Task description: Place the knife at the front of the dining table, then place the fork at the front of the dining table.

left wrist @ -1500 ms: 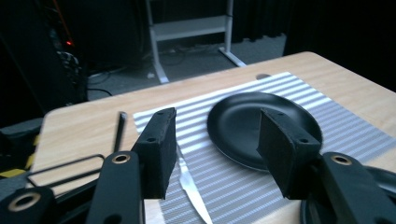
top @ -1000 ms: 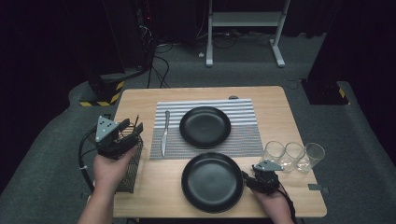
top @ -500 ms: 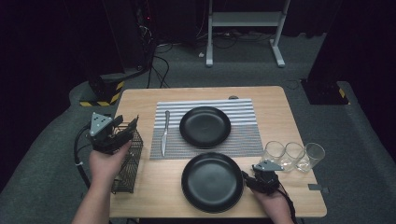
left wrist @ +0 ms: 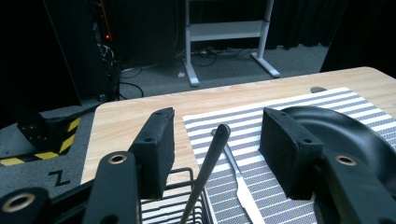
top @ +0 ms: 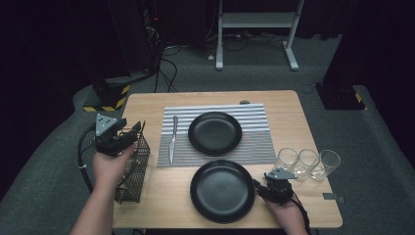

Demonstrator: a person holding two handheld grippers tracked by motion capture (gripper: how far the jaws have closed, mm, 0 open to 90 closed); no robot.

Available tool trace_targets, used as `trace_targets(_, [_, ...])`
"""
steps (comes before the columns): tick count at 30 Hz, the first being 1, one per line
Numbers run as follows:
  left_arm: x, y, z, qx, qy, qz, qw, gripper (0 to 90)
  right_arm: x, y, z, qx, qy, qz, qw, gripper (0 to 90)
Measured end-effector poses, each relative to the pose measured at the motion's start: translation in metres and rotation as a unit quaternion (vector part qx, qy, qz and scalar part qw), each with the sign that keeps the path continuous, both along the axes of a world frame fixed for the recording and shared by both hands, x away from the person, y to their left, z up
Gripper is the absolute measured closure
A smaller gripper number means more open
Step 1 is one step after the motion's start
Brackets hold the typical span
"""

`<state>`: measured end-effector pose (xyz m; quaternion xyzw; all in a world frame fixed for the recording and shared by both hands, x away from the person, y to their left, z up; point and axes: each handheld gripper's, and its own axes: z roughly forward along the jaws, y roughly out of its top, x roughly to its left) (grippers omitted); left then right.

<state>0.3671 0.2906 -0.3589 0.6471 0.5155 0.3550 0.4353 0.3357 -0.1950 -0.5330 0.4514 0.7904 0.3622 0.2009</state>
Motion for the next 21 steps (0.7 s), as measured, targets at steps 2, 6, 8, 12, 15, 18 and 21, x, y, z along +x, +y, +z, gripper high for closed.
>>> trace_targets(2, [0.004, 0.0, 0.0, -0.006, 0.001, 0.0, 1.0, 44.5, 0.0, 0.0, 0.0, 0.0, 0.0, 0.0, 1.0, 47.1])
trace_targets(6, [0.01, -0.001, -0.001, -0.002, 0.001, 0.0, 1.0, 44.2, 0.0, 0.0, 0.0, 0.0, 0.001, 0.0, 1.0, 47.1])
trace_targets(8, [0.012, -0.002, -0.002, -0.001, 0.003, 0.0, 1.0, 44.3, 0.0, 0.0, 0.0, 0.0, 0.0, 0.0, 1.0, 47.1])
trace_targets(12, [0.017, -0.008, -0.003, 0.01, 0.004, 0.0, 0.9999, 45.0, 0.0, 0.0, 0.0, 0.001, 0.0, 0.0, 1.0, 47.1])
trace_targets(15, [0.021, -0.01, -0.004, 0.014, 0.009, 0.001, 0.9999, 46.1, 0.0, 0.0, 0.0, 0.001, 0.0, 0.0, 1.0, 47.1])
trace_targets(18, [0.027, -0.012, -0.005, 0.018, 0.016, 0.001, 0.9997, 46.3, 0.0, 0.0, 0.0, 0.001, 0.0, 0.0, 1.0, 47.1])
trace_targets(21, [0.032, -0.013, -0.008, 0.018, 0.023, 0.002, 0.9996, 49.9, 0.0, 0.0, 0.0, 0.0, 0.0, 0.001, 1.0, 47.1])
